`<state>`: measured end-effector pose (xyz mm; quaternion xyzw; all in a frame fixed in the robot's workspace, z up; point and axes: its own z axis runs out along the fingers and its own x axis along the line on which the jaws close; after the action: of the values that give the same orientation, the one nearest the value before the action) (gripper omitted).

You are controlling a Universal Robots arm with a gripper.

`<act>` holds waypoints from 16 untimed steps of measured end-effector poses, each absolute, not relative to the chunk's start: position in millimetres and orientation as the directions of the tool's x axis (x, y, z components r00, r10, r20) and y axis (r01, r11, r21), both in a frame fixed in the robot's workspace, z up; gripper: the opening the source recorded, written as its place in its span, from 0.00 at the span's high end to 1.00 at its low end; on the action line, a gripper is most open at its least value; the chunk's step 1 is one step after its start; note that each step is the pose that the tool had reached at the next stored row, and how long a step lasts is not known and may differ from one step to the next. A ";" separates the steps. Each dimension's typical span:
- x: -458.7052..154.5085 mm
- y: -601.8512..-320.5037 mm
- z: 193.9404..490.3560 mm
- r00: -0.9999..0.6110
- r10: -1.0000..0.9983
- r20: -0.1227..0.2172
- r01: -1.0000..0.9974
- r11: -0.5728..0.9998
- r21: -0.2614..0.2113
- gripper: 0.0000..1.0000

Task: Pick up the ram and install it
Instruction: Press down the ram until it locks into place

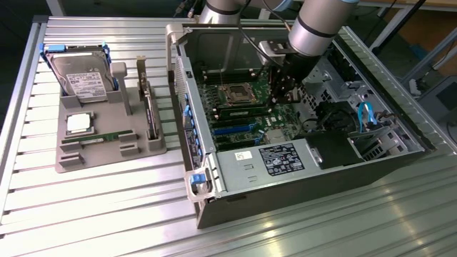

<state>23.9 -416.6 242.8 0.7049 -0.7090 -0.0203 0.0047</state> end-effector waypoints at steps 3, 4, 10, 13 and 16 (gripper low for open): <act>24.0 -416.6 246.1 -0.006 -1.000 -0.022 -0.999 0.005 0.035 0.90; 24.0 -416.6 246.1 -0.006 -1.000 -0.022 -0.999 0.005 0.035 0.90; 11.1 -416.7 246.2 -0.006 -1.000 -0.022 -0.999 0.005 0.035 0.90; -0.7 -416.7 246.2 -0.006 -1.000 -0.022 -0.999 0.005 0.035 0.90; -11.2 -416.6 246.2 -0.006 -1.000 -0.022 -0.999 0.005 0.035 0.90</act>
<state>-11.2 -416.6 246.2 0.7049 -0.7090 -0.0200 0.0045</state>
